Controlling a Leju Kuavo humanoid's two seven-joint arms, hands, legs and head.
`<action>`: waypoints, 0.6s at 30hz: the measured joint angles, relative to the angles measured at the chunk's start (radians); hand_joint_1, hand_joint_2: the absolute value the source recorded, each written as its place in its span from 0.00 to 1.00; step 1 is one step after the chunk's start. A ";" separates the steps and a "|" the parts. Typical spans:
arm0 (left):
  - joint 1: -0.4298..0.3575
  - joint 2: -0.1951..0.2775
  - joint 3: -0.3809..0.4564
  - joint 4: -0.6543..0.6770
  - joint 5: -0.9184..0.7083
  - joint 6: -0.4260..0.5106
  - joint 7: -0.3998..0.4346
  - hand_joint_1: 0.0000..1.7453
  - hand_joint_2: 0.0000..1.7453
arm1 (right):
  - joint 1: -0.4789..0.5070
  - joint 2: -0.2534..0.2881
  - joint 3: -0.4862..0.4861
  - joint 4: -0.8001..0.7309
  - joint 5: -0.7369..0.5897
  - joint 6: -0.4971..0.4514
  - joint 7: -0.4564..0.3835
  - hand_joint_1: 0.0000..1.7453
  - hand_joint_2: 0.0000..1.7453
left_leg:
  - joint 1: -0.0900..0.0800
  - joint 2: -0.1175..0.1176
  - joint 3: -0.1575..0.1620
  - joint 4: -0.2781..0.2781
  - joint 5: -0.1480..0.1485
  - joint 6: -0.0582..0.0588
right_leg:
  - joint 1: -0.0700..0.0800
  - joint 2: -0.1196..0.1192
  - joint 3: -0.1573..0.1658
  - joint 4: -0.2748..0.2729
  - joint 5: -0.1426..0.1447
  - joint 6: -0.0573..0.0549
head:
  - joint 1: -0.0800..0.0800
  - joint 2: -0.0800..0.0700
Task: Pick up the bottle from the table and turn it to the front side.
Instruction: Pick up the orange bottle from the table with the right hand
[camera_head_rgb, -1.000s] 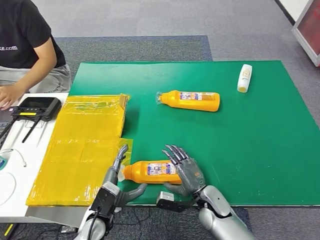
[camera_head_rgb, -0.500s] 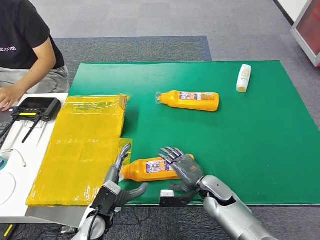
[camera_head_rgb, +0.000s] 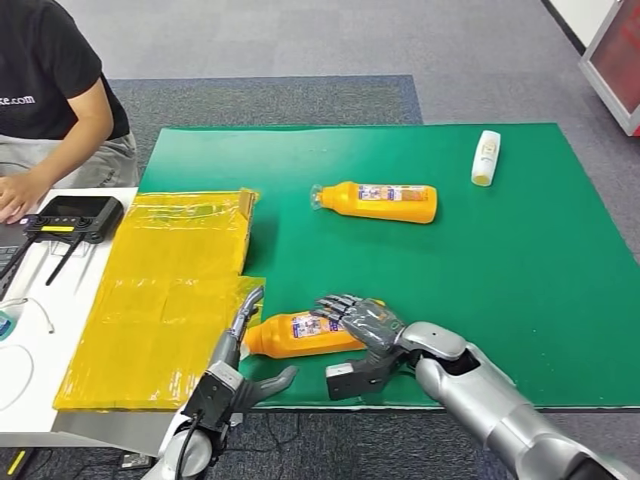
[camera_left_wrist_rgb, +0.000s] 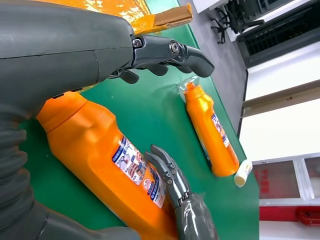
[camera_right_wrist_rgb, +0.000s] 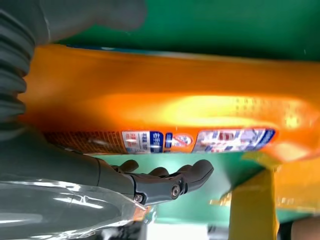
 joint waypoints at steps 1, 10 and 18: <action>0.000 0.000 0.000 0.001 0.002 0.001 -0.002 0.00 1.00 | -0.016 -0.003 0.012 0.006 -0.009 0.020 0.002 1.00 1.00 | 0.000 0.000 0.000 0.000 0.001 0.000 | 0.000 0.000 0.000 0.000 0.000 0.000 | 0.000 0.000; 0.005 0.004 0.019 0.005 0.003 0.005 -0.008 0.00 1.00 | -0.118 -0.004 0.112 0.037 -0.091 0.120 0.049 0.94 1.00 | 0.000 0.000 -0.001 0.000 0.005 -0.003 | 0.000 -0.001 0.000 0.000 0.002 0.000 | 0.000 0.000; 0.030 0.004 0.035 0.004 -0.020 0.042 -0.008 0.00 1.00 | -0.156 0.032 0.188 0.086 -0.036 0.108 0.188 0.00 1.00 | 0.000 -0.001 -0.002 0.000 0.005 -0.002 | 0.000 -0.002 0.000 0.000 0.001 0.000 | 0.000 0.000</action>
